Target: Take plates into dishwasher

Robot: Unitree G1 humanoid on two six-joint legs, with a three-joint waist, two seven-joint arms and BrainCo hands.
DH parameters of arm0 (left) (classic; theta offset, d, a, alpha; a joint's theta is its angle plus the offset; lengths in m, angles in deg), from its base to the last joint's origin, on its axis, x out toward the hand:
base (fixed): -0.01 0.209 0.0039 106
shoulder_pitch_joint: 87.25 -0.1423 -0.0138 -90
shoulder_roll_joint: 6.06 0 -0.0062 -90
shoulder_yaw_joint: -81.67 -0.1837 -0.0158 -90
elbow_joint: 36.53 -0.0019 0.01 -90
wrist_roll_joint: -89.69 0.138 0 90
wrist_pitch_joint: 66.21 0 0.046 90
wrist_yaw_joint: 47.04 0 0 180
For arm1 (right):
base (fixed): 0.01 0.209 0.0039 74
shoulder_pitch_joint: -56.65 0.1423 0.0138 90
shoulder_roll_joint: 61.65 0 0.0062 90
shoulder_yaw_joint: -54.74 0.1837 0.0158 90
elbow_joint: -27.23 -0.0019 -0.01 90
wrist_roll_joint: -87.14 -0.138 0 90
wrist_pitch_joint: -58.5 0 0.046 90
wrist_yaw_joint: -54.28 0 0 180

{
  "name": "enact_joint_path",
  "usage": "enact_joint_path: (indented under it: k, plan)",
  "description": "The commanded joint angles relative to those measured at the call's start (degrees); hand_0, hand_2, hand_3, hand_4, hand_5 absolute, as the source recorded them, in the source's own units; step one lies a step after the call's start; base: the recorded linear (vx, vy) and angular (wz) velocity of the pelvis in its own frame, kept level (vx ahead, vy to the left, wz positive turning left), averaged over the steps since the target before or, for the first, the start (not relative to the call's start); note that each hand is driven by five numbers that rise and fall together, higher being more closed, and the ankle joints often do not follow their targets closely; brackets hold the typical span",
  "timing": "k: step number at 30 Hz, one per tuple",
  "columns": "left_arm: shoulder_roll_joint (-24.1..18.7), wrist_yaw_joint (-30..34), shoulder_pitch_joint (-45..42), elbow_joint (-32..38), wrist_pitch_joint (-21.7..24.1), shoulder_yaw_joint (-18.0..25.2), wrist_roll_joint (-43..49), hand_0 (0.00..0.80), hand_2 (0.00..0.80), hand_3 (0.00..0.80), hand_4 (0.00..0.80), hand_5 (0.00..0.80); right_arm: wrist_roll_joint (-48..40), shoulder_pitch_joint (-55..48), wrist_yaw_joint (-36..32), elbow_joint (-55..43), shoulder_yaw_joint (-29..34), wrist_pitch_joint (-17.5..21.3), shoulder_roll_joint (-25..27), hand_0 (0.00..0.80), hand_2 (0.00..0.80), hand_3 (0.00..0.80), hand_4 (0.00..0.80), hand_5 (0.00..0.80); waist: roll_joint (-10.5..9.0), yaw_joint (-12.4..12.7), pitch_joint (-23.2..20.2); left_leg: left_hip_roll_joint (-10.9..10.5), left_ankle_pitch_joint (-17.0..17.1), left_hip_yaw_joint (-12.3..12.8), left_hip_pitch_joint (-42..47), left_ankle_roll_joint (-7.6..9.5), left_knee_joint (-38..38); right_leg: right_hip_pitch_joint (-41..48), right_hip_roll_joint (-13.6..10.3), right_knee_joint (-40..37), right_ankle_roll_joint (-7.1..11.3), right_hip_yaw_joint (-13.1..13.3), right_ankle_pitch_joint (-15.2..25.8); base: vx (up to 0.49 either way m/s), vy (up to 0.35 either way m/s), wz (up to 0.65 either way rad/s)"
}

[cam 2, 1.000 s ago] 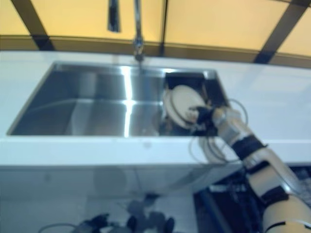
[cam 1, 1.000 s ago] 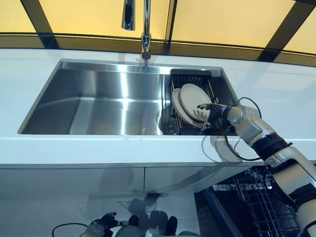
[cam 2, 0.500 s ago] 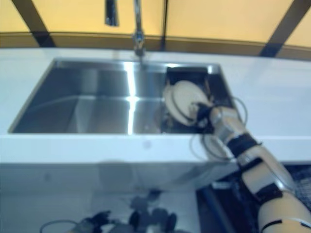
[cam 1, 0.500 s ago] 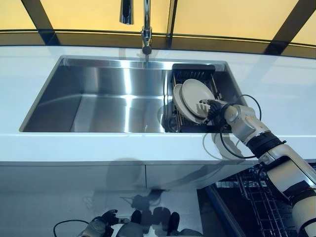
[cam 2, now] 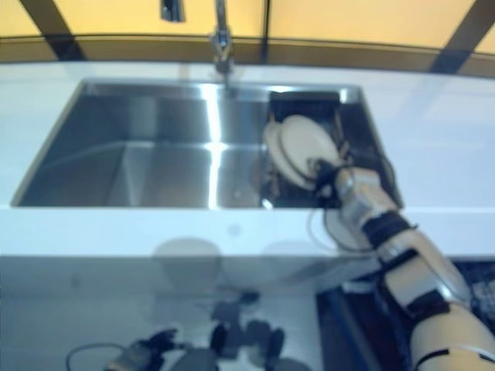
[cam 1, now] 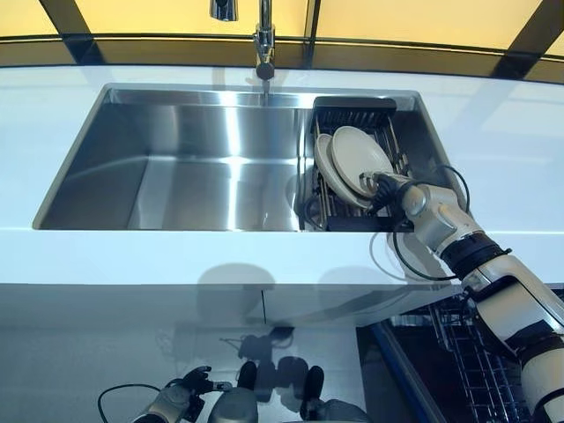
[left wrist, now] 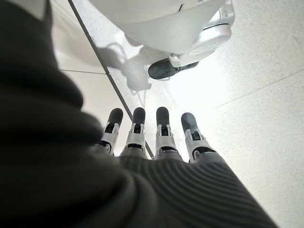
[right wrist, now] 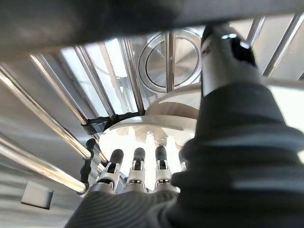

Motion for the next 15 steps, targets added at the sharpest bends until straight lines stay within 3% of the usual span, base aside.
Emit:
enact_joint_path:
  k: [1,10,15]
  plan:
    - [-0.38,0.05,2.37,-1.41,0.92,-2.36,2.18,0.0,0.0,0.0,0.0,0.0,2.71,5.54,0.85,1.68,-5.17,-0.36,0.17,0.0,0.0,0.0,0.0,0.0,-1.75,0.63,0.21,-2.35,0.42,3.79,-3.59,2.21,3.18,0.23,0.2,3.56,0.37,1.45,-2.54,0.0,0.0,0.0]
    - [-0.11,0.04,3.06,-1.27,1.33,-3.03,2.03,0.0,0.0,0.0,0.0,0.0,3.25,6.59,5.44,2.92,-4.85,-0.46,-0.5,0.0,0.0,0.0,0.0,0.0,-1.46,0.62,0.77,-2.53,0.57,3.7,-4.34,2.25,2.99,-0.62,0.32,3.28,0.36,1.6,-2.24,-0.017,-0.001,0.03]
    - [-0.16,-0.13,3.06,-1.07,1.55,-2.84,1.96,0.0,0.0,0.0,0.0,0.0,3.55,6.19,4.38,1.8,-5.08,-0.81,0.18,0.0,0.0,0.0,0.0,0.0,-1.44,0.5,0.94,-2.49,0.67,3.78,-4.53,2.26,2.74,-0.88,0.32,3.21,0.43,1.61,-2.2,-0.015,0.003,0.0]
